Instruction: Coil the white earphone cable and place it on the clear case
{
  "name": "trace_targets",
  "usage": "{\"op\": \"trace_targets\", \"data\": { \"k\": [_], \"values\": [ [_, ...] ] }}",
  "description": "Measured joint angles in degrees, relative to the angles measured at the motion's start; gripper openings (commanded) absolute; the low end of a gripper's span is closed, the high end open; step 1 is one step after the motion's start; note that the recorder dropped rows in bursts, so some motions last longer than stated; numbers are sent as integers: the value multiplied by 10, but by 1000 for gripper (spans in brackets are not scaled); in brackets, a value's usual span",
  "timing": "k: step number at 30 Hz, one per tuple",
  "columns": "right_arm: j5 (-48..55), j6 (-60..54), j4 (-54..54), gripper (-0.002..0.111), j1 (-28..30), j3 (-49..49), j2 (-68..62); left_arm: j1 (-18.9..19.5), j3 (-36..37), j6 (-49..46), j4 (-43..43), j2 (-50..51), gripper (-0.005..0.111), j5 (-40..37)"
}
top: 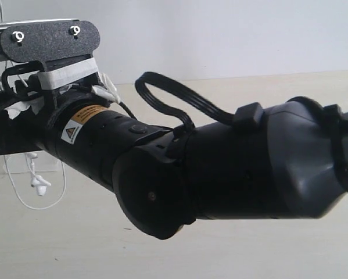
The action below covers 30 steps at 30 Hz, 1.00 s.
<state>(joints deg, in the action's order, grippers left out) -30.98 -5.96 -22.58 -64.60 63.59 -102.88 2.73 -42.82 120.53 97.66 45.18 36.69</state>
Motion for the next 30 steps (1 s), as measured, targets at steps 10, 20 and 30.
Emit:
{"op": "trace_targets", "data": {
  "k": [10, 20, 30],
  "values": [
    [-10, 13, 0, 35, 0, 0, 0, 0, 0, 0, 0, 0, 0, 0],
    [-12, 41, 37, 1, 0, 0, -1, 0, 0, 5, -4, 0, 0, 0],
    [26, 73, 62, 0, 0, 0, 6, 2, 0, 8, 21, -8, 0, -2]
  ]
}}
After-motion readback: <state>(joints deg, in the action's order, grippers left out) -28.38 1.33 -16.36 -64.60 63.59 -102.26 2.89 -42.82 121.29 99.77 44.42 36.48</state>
